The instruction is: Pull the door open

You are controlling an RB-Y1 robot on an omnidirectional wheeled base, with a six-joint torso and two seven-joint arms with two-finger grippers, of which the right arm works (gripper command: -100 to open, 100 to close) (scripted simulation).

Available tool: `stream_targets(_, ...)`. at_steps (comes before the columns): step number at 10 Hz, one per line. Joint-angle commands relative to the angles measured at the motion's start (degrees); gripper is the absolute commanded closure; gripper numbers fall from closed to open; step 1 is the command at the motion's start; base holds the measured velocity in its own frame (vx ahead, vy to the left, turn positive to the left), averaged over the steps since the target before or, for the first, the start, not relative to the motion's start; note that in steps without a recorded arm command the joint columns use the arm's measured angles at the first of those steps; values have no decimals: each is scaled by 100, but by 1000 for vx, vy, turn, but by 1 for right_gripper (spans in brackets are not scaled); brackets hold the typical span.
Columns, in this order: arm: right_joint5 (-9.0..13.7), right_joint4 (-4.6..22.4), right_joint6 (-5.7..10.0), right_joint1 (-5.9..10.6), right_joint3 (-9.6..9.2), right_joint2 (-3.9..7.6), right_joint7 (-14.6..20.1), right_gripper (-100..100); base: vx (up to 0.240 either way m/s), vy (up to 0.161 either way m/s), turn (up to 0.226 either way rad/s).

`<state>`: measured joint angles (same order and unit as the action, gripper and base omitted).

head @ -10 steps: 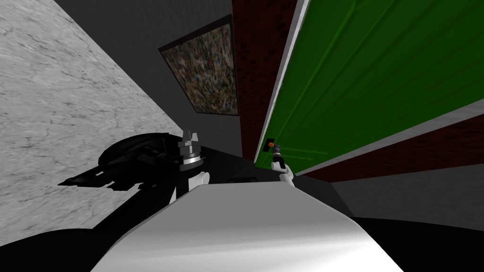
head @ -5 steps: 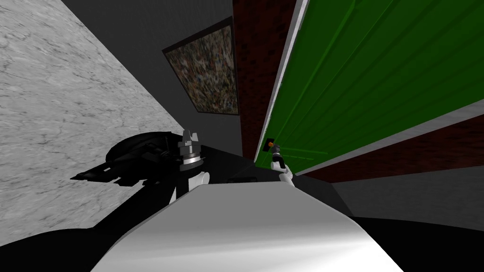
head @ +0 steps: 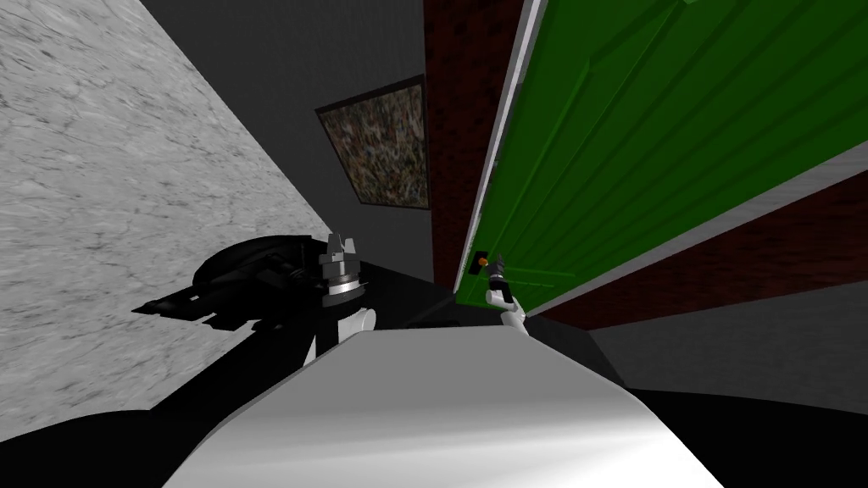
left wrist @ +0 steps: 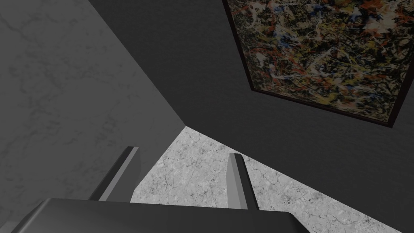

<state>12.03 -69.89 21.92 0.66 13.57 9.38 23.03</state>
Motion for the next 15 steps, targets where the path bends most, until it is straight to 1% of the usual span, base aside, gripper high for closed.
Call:
stream_targets(1,166,-33,-25,13,-149,-121,260,-100,-91,-16,55)
stream_targets(3,422,-71,-49,4,-194,-179,556,-100,-68,-19,33)
stream_targets(4,422,-71,-49,4,-194,-179,589,-100,-45,-9,44)
stream_targets(6,705,-112,-76,-7,-244,-244,931,-100,-68,-16,48)
stream_targets(7,705,-112,-76,-7,-244,-244,950,-100,-61,7,115)
stream_targets(11,1303,-201,-132,-30,-349,-386,1669,-100,-85,2,66)
stream_targets(12,1303,-201,-132,-30,-349,-386,1717,-100,-75,-25,15)
stream_targets(15,1736,-265,-173,-46,-425,-494,2232,-100,-76,-38,46)
